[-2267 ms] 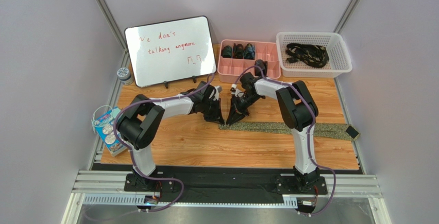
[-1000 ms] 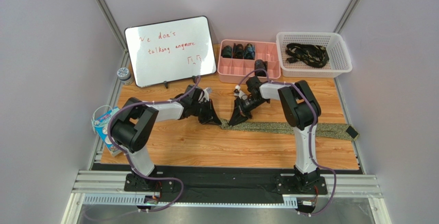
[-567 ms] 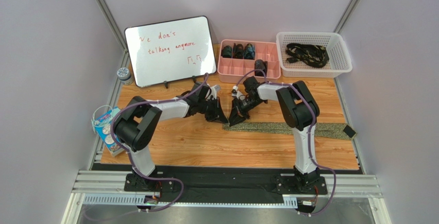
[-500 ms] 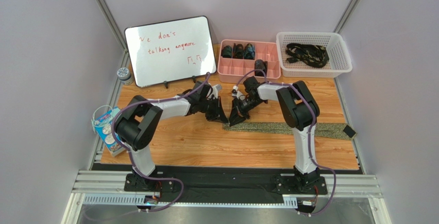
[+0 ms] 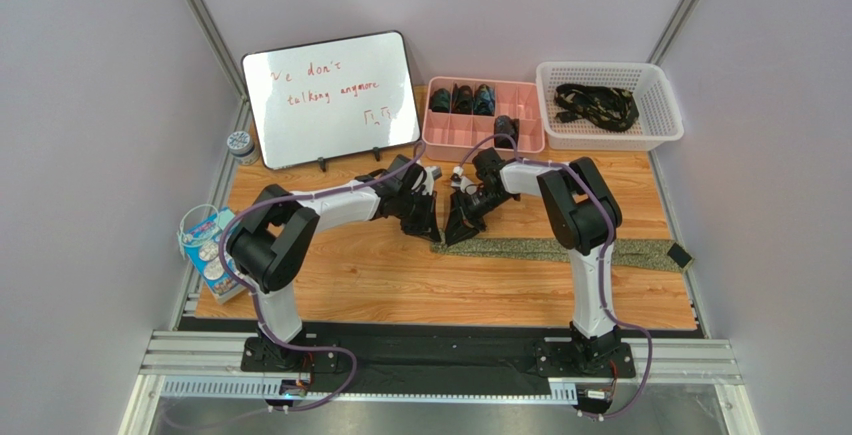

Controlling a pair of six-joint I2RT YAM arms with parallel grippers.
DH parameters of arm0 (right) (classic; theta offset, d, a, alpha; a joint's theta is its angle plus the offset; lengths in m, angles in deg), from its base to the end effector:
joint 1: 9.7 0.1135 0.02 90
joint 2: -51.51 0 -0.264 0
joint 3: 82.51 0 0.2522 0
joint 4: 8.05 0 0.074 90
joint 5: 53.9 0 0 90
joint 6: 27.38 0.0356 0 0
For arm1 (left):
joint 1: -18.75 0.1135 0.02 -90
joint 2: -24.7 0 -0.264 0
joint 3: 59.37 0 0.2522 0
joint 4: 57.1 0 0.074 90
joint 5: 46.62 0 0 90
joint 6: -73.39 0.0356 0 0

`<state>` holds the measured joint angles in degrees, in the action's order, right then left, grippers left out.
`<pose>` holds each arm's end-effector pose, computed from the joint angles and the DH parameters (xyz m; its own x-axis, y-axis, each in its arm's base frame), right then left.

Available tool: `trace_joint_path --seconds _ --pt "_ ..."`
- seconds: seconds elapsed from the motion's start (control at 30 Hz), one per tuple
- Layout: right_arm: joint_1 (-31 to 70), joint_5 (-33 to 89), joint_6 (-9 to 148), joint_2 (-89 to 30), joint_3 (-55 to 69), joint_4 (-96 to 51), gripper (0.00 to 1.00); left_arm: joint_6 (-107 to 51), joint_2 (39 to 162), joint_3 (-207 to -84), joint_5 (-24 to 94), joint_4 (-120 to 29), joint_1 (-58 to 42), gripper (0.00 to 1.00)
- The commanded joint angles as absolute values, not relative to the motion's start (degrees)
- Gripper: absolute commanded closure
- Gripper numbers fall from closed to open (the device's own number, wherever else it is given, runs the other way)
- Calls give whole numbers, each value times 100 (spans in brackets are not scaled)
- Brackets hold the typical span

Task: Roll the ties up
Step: Roll the tie at the center of the board.

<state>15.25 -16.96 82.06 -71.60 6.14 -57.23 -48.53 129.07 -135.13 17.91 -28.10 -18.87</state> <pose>0.3350 0.1872 0.0971 -0.9608 -0.2264 0.1599 -0.0149 0.6181 0.7859 0.2788 -0.2342 0.1588 -0.9556 0.1338 -0.2627 0.2690 0.7601 -0.5915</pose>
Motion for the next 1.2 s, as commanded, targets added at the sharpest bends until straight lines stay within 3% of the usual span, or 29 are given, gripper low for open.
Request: trace_joint_path --seconds 0.0,0.23,0.4,0.67,1.0,1.1,1.17 --pt "1588 -1259 8090 -6882 692 -5731 82 -4394 13368 -13149 2879 -2137 -2141 100" --pt "1509 -1286 8116 -6689 807 -6012 75 -4342 13403 -13193 3160 -2049 -2238 100" --pt "1333 -1338 8090 -6382 745 -6259 59 -4342 13403 -13184 3187 -2032 -2247 100" --pt "1403 -1321 8380 -6450 745 -6241 54 -4315 13421 -13237 3169 -2005 -2247 100" --pt "1579 -1215 8582 -6829 921 -6180 55 -4306 13377 -13272 3134 -2014 -2247 100" --pt "1588 -1171 8512 -6882 877 -6188 64 -4315 13333 -13264 3134 -2031 -2238 100" --pt "1535 -1101 8433 -6873 789 -6285 77 -4341 13210 -13194 3082 -2110 -2229 100"
